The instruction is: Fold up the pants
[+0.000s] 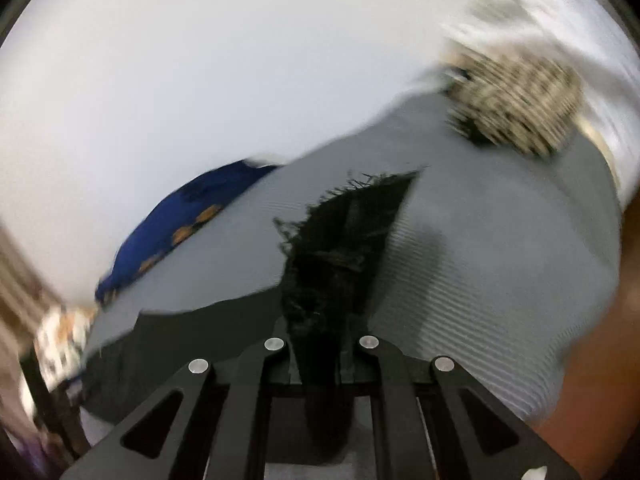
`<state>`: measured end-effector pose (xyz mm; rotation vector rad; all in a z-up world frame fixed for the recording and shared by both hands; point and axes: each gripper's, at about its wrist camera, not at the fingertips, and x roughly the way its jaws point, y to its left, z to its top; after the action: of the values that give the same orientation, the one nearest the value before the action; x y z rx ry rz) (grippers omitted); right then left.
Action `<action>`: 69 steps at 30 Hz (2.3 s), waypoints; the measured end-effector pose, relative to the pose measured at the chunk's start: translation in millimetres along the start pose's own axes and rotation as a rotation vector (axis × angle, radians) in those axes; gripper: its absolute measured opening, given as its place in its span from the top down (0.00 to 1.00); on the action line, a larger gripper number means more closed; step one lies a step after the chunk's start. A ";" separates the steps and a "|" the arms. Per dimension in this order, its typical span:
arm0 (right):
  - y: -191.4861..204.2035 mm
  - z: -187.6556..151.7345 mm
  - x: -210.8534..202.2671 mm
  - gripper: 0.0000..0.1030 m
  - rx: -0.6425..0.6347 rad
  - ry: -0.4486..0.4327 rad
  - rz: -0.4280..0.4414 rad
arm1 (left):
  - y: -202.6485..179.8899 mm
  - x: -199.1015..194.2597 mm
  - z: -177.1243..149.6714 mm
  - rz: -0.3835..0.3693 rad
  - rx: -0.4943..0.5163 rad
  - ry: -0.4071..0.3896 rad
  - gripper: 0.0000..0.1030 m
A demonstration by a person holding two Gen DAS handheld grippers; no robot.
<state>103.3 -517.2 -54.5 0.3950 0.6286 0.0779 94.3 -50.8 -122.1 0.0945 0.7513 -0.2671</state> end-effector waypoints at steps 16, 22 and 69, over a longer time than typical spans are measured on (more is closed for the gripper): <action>261.4 -109.3 118.1 0.93 -0.417 0.305 0.315 | 75.2 -33.8 -27.8 0.019 -0.137 -0.037 0.01; 267.9 -113.0 123.5 0.93 -0.445 0.299 0.264 | 85.2 -33.2 -36.9 0.016 -0.159 -0.034 0.01; 310.0 -160.7 95.0 0.50 -0.779 0.252 0.293 | 183.1 -79.7 -54.8 0.128 -0.423 -0.039 0.01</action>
<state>100.5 -159.2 -107.2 -0.2870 0.7315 0.6396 52.3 151.6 -109.3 -0.2619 0.7455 0.0152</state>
